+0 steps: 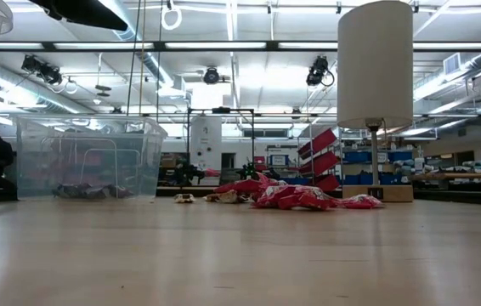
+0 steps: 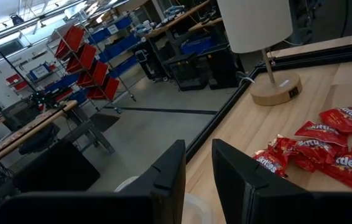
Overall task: Sort candy
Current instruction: Put the gold chocolate into the bottom right transparent bin
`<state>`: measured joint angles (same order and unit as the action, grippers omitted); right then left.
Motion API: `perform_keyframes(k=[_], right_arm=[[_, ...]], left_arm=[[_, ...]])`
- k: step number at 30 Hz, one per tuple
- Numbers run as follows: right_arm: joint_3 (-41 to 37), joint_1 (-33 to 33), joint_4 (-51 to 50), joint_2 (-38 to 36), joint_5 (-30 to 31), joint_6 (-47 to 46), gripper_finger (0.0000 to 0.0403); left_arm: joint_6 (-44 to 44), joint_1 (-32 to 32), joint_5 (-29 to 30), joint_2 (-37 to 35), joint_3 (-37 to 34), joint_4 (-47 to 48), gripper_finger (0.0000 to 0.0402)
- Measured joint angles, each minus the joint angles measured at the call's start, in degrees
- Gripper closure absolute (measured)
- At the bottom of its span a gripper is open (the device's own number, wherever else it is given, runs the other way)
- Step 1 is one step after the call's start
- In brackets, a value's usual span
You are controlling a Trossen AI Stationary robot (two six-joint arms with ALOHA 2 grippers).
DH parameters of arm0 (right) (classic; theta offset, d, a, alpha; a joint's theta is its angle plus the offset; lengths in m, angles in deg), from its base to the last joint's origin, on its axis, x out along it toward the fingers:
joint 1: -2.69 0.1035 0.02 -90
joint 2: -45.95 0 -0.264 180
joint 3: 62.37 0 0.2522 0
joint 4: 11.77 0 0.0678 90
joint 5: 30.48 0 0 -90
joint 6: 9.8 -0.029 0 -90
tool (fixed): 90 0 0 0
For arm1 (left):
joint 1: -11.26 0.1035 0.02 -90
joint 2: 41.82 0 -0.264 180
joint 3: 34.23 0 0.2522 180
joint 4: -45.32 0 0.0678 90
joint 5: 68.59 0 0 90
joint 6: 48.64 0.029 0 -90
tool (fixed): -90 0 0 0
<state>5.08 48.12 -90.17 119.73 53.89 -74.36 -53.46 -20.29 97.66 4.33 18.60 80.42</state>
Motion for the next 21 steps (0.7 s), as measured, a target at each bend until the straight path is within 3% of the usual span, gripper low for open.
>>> perform_keyframes(k=[15, 21], right_arm=[[0.0, 0.0, -0.2, 0.0, 0.0, 0.0, 0.0374], [1.0, -0.3, -3.3, 0.0, -5.3, -1.6, 0.0386]], left_arm=[[0.0, 0.0, 0.0, 0.0, 0.0, 0.0, 0.0319], [0.0, 0.0, 0.0, 0.0, 0.0, -0.1, 0.0319]])
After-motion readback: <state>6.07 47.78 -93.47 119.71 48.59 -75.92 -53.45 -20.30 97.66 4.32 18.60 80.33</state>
